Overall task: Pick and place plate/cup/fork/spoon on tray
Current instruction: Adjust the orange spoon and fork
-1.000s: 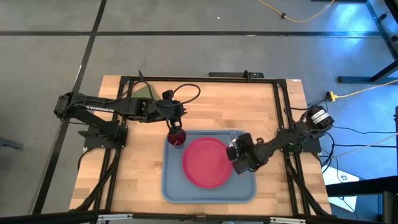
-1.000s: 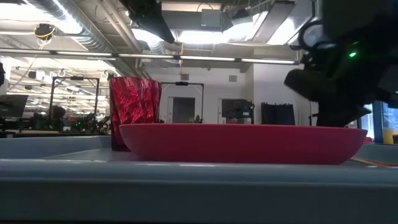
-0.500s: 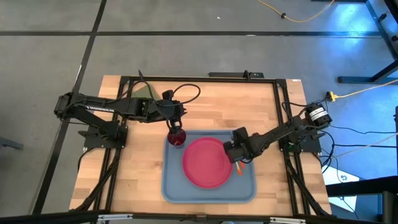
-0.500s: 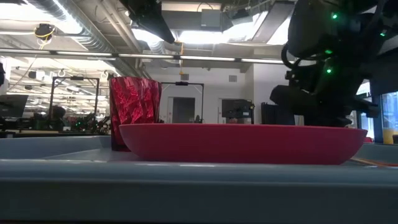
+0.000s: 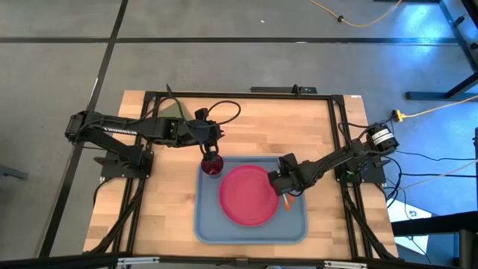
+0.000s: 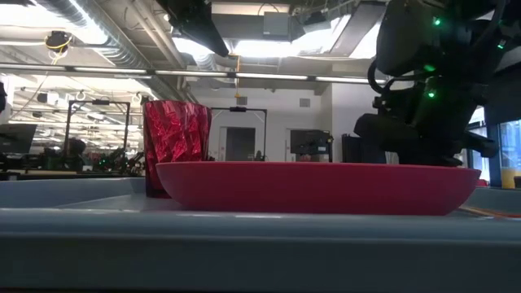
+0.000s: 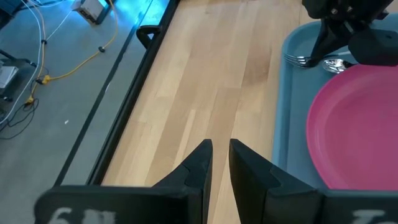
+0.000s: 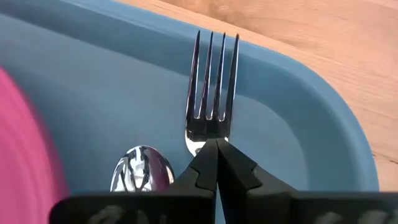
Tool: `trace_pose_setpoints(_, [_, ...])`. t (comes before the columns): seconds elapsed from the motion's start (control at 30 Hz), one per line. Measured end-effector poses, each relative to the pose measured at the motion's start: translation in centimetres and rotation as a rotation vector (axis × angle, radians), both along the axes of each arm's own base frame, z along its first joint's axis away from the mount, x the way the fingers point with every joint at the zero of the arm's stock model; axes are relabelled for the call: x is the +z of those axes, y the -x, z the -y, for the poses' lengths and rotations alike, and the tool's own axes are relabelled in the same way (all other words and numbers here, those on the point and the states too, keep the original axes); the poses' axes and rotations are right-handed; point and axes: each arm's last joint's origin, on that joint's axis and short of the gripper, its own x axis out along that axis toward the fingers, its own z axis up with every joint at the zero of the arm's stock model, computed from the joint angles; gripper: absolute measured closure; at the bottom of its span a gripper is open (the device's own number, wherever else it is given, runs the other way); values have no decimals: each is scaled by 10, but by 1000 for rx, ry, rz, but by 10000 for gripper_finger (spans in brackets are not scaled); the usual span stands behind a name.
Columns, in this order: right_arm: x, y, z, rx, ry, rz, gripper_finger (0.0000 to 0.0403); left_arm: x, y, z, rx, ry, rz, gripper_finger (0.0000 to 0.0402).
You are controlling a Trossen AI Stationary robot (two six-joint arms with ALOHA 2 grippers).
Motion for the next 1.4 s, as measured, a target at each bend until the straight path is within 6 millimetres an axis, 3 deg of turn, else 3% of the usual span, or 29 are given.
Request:
trace_pose_setpoints(0.67, [1, 6, -7, -48, -60, -19, 396, 0, 0, 0, 0, 0, 0, 355])
trace_pose_setpoints(0.93, [7, 11, -19, -62, -81, -72, 396, 0, 0, 0, 0, 0, 0, 355])
trace_pose_setpoints(1.4, [9, 17, -41, -89, -124, -8, 396, 0, 0, 0, 0, 0, 0, 355])
